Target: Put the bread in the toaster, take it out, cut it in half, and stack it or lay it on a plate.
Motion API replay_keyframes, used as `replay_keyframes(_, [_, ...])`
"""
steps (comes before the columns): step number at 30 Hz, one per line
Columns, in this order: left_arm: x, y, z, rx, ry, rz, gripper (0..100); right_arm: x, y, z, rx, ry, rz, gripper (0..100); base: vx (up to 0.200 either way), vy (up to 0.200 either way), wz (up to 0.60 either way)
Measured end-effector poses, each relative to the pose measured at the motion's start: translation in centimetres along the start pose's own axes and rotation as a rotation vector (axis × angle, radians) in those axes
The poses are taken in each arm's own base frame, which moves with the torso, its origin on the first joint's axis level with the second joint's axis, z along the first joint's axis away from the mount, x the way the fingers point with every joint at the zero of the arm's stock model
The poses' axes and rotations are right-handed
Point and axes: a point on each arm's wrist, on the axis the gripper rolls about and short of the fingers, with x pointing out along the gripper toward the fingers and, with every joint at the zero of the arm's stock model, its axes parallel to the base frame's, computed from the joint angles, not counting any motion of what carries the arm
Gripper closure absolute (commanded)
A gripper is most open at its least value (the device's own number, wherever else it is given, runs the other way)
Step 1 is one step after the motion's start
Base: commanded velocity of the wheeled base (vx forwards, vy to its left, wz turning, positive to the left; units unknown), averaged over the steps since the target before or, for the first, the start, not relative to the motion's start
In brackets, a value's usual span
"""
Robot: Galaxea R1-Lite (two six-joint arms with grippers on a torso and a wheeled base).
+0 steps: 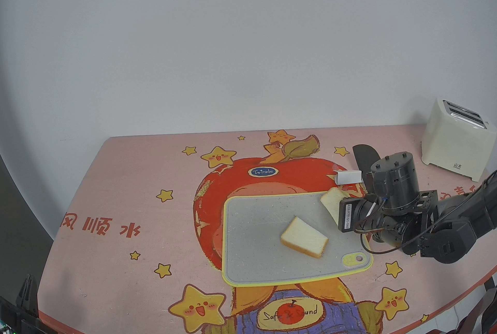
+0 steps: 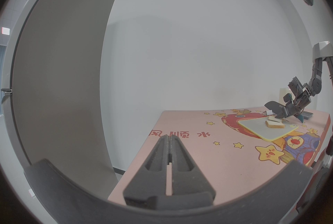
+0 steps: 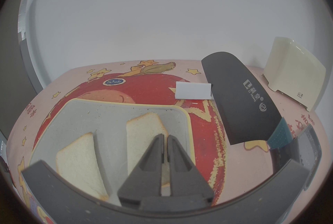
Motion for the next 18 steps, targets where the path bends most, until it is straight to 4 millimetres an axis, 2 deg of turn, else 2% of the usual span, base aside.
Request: replay_keyframes(18, [0.0, 0.0, 0.0, 0.000, 0.000, -0.001, 100, -3.4, -1.0, 2.1, 0.023, -0.098, 0.026, 100, 0.000, 0.000, 0.00])
